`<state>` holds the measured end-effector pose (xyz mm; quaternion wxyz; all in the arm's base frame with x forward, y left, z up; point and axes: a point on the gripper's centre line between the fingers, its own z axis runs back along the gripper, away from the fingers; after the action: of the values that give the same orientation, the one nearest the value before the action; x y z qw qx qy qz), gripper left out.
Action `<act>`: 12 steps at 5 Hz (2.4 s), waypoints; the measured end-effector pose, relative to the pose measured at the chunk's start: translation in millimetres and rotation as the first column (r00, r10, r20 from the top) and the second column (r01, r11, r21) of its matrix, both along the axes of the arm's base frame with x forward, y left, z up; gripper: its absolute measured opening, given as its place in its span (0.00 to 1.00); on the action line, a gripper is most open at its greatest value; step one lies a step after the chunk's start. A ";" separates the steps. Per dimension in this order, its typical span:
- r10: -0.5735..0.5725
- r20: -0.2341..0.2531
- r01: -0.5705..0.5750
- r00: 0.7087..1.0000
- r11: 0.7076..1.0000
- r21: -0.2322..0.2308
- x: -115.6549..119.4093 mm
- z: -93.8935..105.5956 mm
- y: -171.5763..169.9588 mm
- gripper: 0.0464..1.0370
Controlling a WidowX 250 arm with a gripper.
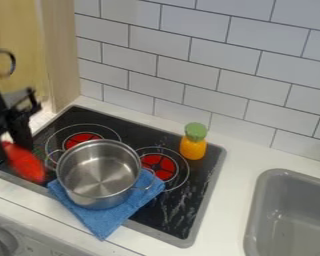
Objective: Move the red fork at the left lower side of the stove
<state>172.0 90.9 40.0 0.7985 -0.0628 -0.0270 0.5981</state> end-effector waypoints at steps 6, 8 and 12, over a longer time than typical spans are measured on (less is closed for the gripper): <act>0.020 -0.121 -0.014 0.992 0.999 0.053 39.2 -39.2 -14.0 0.68; 0.010 -0.140 -0.003 0.990 0.999 0.053 37.0 -39.5 -16.2 0.97; -0.028 -0.081 0.035 0.996 0.996 0.086 27.9 23.8 -17.6 0.96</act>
<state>200.0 73.3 63.8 0.8104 -0.0045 -0.0203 0.5856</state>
